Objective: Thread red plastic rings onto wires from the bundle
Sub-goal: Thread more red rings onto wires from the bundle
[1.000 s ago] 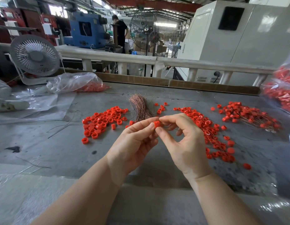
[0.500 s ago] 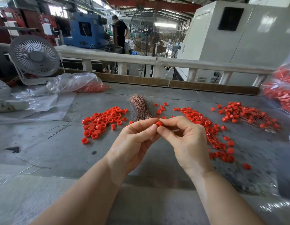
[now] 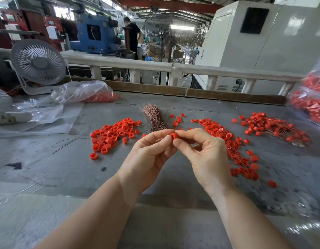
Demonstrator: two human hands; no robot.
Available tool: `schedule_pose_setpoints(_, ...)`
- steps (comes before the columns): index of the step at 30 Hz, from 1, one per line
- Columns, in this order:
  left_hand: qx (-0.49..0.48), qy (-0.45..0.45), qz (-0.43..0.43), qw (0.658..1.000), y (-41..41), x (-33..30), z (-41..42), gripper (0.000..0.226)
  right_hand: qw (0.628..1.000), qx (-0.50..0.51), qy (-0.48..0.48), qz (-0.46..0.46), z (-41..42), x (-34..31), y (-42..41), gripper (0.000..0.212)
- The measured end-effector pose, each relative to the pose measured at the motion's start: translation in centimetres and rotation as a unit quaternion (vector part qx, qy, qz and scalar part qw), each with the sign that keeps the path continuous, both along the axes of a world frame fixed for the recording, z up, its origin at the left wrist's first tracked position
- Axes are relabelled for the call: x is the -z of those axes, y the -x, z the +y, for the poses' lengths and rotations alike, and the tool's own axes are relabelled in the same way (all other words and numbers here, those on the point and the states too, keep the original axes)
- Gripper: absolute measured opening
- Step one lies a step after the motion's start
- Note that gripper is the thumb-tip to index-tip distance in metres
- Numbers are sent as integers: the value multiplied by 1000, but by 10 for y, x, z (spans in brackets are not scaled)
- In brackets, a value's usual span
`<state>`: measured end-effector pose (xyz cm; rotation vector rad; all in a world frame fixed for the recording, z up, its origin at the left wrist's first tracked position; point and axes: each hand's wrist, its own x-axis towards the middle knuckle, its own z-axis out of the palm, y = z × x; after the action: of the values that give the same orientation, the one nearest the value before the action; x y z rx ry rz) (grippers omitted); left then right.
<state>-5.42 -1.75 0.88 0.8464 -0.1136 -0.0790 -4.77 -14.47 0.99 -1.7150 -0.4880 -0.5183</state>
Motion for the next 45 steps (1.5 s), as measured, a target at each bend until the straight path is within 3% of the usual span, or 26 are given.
schedule_pose_setpoints(4,13,16,30,999,-3,2,2,19,999,13,26,-28,1,1,2,28)
schedule_pose_setpoints(13,1,-41,22,999,-4,6,-1,18,991,63,91,-75,-1,4,0,17)
schedule_pose_setpoints(24,-16,-33,11,999,-5,6,-4,16,993,100,46,-38,-1,1,0,15)
schedule_pose_setpoints(39,-74,-235,-60,967,-3,10,-5,16,991,96,90,-36,-1,3,1,15)
schedule_pose_setpoints(45,-78,-233,-54,968,-3,11,-5,14,990,96,95,-31,-1,2,2,14)
